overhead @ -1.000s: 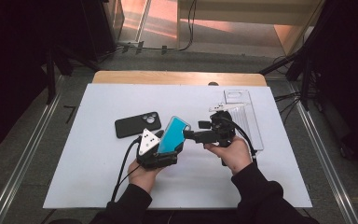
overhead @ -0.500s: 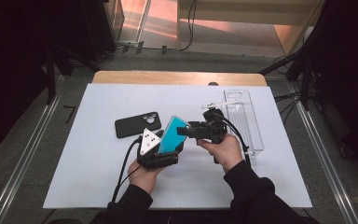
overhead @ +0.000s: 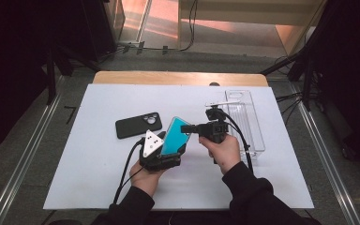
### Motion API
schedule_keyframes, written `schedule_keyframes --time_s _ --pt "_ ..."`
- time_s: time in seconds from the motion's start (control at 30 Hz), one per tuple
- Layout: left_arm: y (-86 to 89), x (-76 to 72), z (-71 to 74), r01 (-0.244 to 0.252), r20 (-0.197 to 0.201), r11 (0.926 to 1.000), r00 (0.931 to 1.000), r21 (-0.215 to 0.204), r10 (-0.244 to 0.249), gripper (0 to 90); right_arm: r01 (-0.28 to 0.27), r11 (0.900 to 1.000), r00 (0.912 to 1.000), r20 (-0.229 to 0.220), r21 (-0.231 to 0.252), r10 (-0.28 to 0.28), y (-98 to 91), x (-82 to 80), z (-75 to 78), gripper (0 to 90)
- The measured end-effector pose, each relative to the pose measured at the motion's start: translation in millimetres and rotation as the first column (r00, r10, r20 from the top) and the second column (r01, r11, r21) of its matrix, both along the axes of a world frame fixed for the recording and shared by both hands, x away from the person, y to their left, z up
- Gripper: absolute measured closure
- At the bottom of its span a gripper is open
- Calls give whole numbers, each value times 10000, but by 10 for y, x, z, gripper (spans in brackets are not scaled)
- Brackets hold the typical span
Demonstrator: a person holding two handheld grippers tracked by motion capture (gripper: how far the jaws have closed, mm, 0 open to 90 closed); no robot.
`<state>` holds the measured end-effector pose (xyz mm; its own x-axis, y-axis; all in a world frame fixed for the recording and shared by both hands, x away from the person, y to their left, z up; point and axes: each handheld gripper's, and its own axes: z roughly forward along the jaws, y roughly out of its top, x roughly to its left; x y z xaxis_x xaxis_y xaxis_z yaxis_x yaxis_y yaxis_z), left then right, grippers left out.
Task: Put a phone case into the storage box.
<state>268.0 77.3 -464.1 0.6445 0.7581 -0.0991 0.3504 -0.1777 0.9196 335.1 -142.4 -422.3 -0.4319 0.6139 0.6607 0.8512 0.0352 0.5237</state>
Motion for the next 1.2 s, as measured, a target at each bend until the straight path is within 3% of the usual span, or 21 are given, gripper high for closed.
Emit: schedule_keyframes --time_s 0.07,0.17,0.2,0.23,0.37,0.5,0.63,0.7,0.77,0.8,0.83,0.9,0.97,1.0,1.03,1.07,1.1,1.17,1.2 --pt "0 2 2 43 -3 10000 10000 27 -43 165 -43 10000 10000 -78 14 44 -7 1 2 771" --pt "-5 34 27 266 -565 9995 9980 -170 -275 163 -74 10000 9999 -104 23 74 -13 -2 14 772" --pt "-5 34 27 266 -565 9995 9980 -170 -275 158 -110 9999 9999 -78 -19 110 -18 -6 26 772" --pt "-4 50 41 362 -871 9992 9955 -158 -375 158 -110 9999 9999 -78 -19 110 -18 -6 26 772" --pt "-6 61 98 196 -1231 9998 9922 103 -182 52 -80 9997 9999 100 -231 82 -48 -17 70 772" --pt "-15 52 167 527 -1423 9980 9887 344 -473 49 41 9984 9986 538 -564 -10 -87 -26 116 771" --pt "-21 28 258 1141 -1812 9923 9780 480 -1037 50 117 9941 9944 1059 -1081 -2 -138 -39 163 771" --pt "-19 32 279 1163 -1883 9916 9766 558 -1040 51 118 9923 9922 1246 -1232 37 -155 -50 181 770" --pt "19 50 316 1438 -2182 9886 9671 452 -1307 83 101 9905 9895 1444 -1372 99 -169 -57 192 771" --pt "19 50 316 1438 -2182 9886 9671 452 -1307 146 101 9905 9895 1444 -1372 99 -169 -57 192 771" --pt "40 63 332 1695 -2425 9850 9574 321 -1568 146 70 9901 9885 1503 -1401 143 -175 -63 199 771" --pt "51 97 372 2098 -2731 9764 9434 512 -1884 194 -81 9897 9862 1625 -1428 316 -200 -75 218 770" --pt "54 106 386 2218 -2794 9732 9398 613 -1966 230 -190 9890 9841 1720 -1467 444 -216 -82 227 770" --pt "64 128 410 2436 -2992 9674 9302 697 -2127 230 -262 9884 9820 1809 -1499 534 -228 -86 233 770" --pt "64 128 410 2436 -2992 9674 9302 697 -2127 230 -311 9878 9809 1854 -1529 596 -234 -89 236 770" --pt "82 156 426 2698 -3244 9606 9163 666 -2348 230 -415 9859 9790 1904 -1622 726 -248 -97 248 771" --pt "82 156 426 2698 -3244 9606 9163 666 -2348 231 -477 9852 9764 2003 -1646 807 -257 -100 251 771" --pt "111 186 444 3053 -3327 9502 9039 623 -2686 233 -666 9818 9697 2202 -1781 1057 -278 -110 266 771" --pt "111 186 444 3053 -3327 9502 9039 623 -2686 244 -666 9818 9697 2202 -1781 1057 -278 -110 266 771"
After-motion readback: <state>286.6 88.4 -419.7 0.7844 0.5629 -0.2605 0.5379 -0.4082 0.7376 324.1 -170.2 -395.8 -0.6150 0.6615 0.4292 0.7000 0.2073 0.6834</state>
